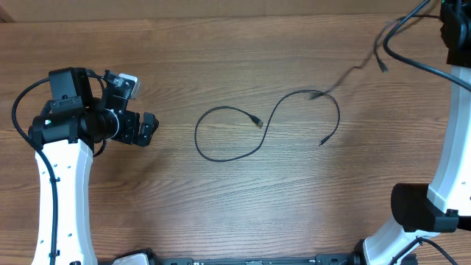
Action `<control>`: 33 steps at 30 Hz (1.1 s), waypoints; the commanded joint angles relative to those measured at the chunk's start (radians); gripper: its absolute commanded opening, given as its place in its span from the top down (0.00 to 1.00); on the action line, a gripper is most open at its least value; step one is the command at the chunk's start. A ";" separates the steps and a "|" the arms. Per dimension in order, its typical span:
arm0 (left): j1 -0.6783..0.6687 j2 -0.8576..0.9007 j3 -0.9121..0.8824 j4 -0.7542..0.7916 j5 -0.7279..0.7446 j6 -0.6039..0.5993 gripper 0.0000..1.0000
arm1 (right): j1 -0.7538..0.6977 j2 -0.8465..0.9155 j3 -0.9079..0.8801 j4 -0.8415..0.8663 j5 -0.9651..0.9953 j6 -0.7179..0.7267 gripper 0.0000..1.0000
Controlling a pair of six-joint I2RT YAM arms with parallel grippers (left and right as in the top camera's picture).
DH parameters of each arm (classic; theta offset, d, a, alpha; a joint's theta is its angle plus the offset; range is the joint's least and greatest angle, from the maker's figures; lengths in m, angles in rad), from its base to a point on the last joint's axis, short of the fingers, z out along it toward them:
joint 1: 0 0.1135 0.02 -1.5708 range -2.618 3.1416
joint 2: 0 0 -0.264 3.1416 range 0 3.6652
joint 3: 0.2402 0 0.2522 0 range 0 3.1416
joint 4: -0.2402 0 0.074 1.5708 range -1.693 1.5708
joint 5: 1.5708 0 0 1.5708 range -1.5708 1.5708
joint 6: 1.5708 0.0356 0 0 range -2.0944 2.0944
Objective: Untangle cables
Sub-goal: 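Carry the cable off to the right with the right gripper and drop it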
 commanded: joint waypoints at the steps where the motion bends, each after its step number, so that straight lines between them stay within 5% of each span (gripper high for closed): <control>1: 0.003 0.005 0.003 0.003 0.018 0.012 0.00 | -0.011 -0.005 -0.003 0.018 0.013 -0.048 0.96; 25: 0.003 0.005 0.003 0.003 0.018 0.012 0.00 | -0.068 -0.005 -0.003 0.181 0.237 -0.116 0.96; 33: 0.004 0.005 0.003 0.003 0.017 0.012 0.00 | -0.201 -0.003 -0.003 0.169 0.210 -0.036 0.96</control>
